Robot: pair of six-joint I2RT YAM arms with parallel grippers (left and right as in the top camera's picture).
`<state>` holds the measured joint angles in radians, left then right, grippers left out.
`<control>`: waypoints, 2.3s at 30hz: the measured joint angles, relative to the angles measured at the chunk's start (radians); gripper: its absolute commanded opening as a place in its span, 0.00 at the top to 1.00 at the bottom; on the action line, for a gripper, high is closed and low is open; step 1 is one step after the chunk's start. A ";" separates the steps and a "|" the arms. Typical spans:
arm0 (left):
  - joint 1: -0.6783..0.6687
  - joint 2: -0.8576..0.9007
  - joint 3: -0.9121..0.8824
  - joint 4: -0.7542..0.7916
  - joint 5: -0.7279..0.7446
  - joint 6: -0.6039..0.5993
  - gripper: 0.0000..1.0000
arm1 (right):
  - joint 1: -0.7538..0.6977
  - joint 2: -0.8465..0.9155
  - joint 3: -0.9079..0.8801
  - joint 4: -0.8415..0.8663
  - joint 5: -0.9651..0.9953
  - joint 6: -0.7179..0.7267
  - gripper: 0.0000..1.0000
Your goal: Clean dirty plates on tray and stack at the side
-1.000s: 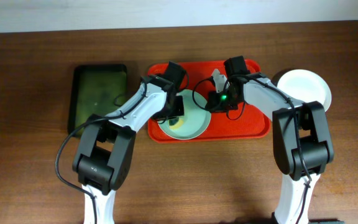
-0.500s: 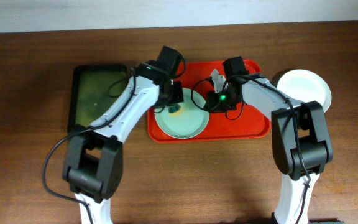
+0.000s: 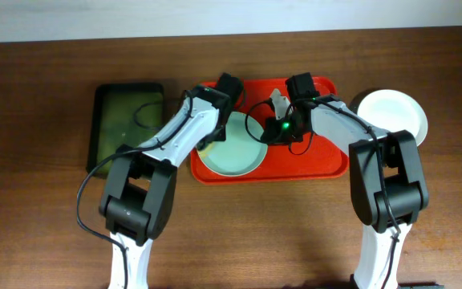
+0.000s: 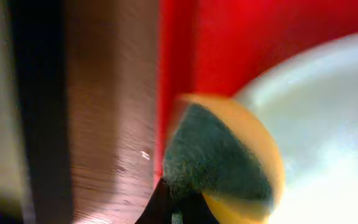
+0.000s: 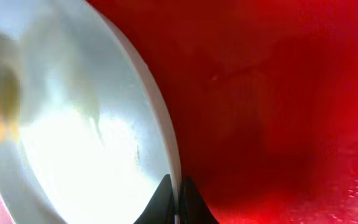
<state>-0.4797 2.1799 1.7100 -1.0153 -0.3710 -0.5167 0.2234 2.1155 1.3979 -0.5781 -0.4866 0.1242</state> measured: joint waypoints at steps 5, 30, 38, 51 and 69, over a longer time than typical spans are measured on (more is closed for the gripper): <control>0.158 -0.183 0.062 -0.013 0.000 -0.019 1.00 | -0.006 0.000 0.000 -0.002 0.010 -0.001 0.96; 0.598 -0.437 0.198 -0.510 0.196 -0.039 0.01 | 0.029 -0.082 0.137 -0.296 0.164 -0.006 0.96; 0.600 -0.422 0.192 -0.533 0.196 -0.042 0.01 | 0.377 -0.271 0.418 -0.377 1.339 -0.126 0.96; 0.600 -0.422 0.192 -0.534 0.196 -0.042 0.01 | 0.466 -0.271 0.418 -0.065 1.912 -0.786 0.96; 0.600 -0.422 0.192 -0.534 0.196 -0.042 0.01 | -0.666 -0.230 0.278 -0.413 0.418 0.209 0.96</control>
<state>0.1200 1.7580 1.9018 -1.5490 -0.1745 -0.5591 -0.4427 1.8851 1.6756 -0.9913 -0.0681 0.3332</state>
